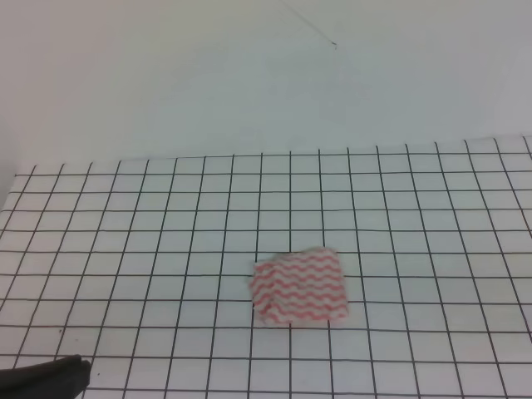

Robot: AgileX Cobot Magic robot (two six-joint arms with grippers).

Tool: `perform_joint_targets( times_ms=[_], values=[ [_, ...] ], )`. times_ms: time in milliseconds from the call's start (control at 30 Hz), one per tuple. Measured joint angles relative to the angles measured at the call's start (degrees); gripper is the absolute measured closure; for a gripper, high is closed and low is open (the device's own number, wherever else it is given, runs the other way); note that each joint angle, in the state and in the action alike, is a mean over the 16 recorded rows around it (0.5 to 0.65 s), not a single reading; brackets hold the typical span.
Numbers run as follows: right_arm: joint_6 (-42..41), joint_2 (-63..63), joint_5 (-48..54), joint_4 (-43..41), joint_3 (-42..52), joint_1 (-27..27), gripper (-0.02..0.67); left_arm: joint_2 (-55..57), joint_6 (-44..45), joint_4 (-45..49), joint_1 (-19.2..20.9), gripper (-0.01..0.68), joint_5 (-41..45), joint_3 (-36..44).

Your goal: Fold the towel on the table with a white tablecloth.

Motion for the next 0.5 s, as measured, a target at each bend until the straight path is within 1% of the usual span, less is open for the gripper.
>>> perform_joint_targets(
  times_ms=[100, 200, 333, 500],
  values=[
    [0.0, 0.0, 0.0, 0.0, 0.0, 0.0, 0.649, -0.5, 0.0, 0.6, 0.0, 0.673, -1.7, 0.8],
    [0.0, 0.0, 0.0, 0.0, 0.0, 0.0, 0.649, -2.0, -0.3, 1.5, 0.3, 0.673, -5.5, 2.8],
    [0.0, 0.0, 0.0, 0.0, 0.0, 0.0, 0.649, -5.2, -2.4, 4.7, 1.2, 0.673, -14.0, 7.5],
    [0.1, 0.0, 0.0, 0.0, 0.0, 0.0, 0.649, -11.3, -9.4, 12.3, 3.3, 0.673, -26.0, 15.7]
  ],
)
